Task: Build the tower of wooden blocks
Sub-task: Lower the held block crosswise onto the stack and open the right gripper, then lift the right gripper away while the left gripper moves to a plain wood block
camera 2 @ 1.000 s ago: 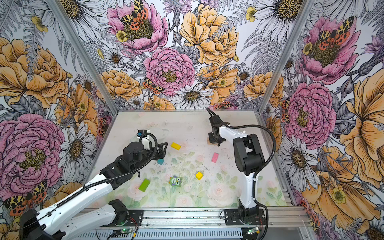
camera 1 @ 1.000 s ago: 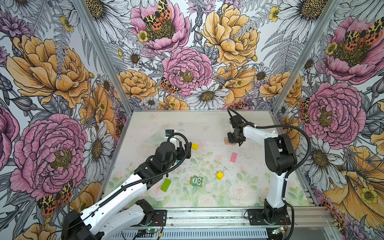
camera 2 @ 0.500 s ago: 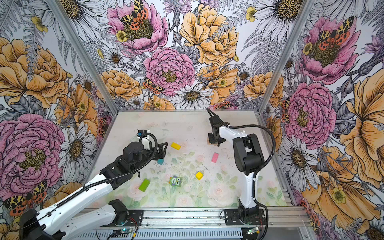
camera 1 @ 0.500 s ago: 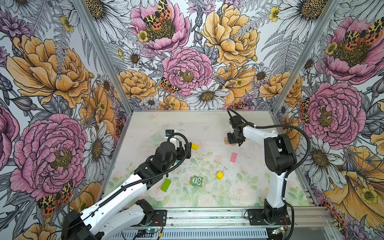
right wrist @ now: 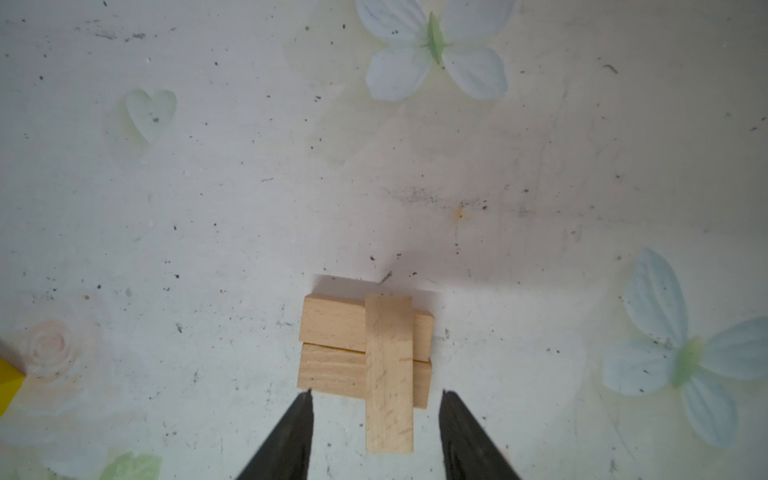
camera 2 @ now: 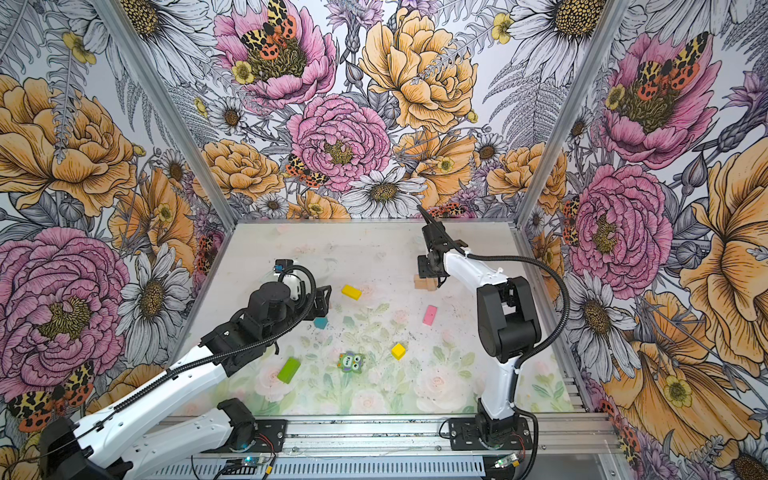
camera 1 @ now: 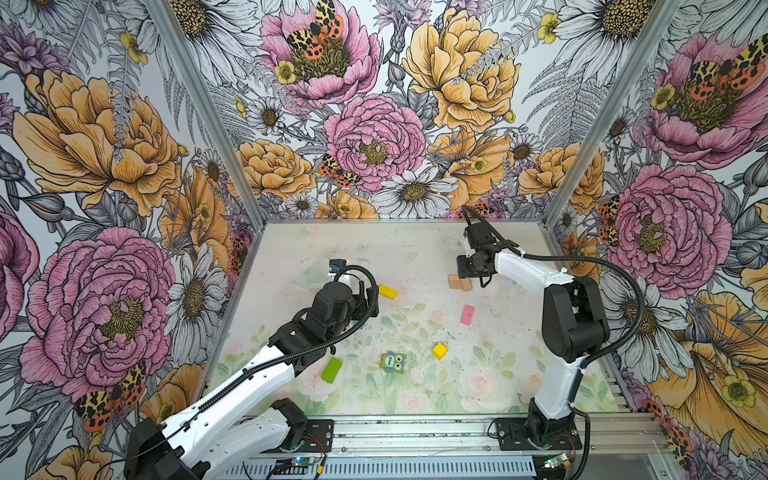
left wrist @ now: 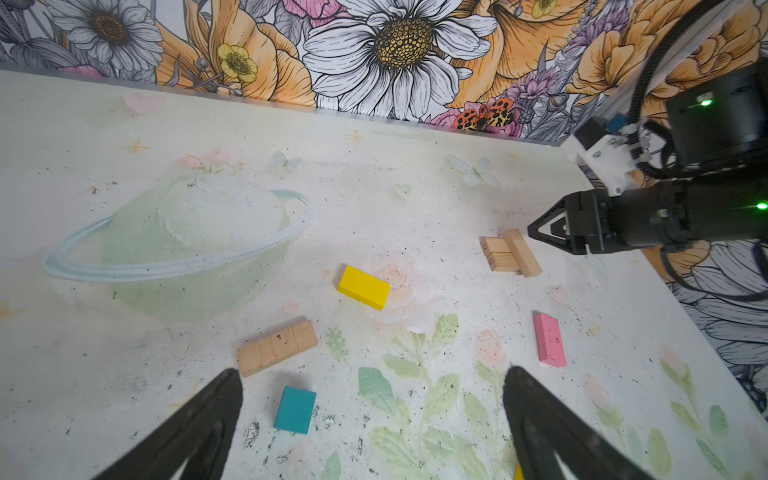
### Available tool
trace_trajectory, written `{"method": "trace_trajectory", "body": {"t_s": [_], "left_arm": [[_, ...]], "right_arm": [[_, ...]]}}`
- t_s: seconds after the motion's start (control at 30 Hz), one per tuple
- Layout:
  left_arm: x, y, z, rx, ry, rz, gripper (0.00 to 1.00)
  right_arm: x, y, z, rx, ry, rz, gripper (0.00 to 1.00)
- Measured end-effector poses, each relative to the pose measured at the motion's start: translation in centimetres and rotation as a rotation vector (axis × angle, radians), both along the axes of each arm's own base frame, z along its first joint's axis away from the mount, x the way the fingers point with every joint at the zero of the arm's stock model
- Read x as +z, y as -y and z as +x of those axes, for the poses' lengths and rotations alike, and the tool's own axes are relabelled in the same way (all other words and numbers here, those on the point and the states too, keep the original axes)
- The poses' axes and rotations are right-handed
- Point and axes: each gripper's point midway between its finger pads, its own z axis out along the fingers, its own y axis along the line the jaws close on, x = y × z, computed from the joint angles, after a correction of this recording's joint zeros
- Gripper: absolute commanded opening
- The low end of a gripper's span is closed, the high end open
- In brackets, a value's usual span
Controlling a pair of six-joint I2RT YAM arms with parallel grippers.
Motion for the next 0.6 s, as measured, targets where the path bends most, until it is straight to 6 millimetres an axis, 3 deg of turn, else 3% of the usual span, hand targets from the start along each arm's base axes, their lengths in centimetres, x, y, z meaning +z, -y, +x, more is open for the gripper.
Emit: {"method": "trace_trajectory", "body": {"t_s": [0.23,0.37,0.6], "left_arm": [[-4.1,-2.4,2.3,0.112,-0.154,0.027,0.97],[-7.1,-3.5,2.8,0.15,-0.253,0.052,0.9],[-10.3,-2.8,3.3,0.074,-0.372,0.159,0.84]], "right_arm": [[3.8,-0.2,-1.9,-0.008,0.071,0.045,0.53],[6.4,-0.4,-3.3,-0.02,0.124,0.088,0.54],[9.0,-1.4,-5.8,0.005,0.158,0.184,0.54]]}}
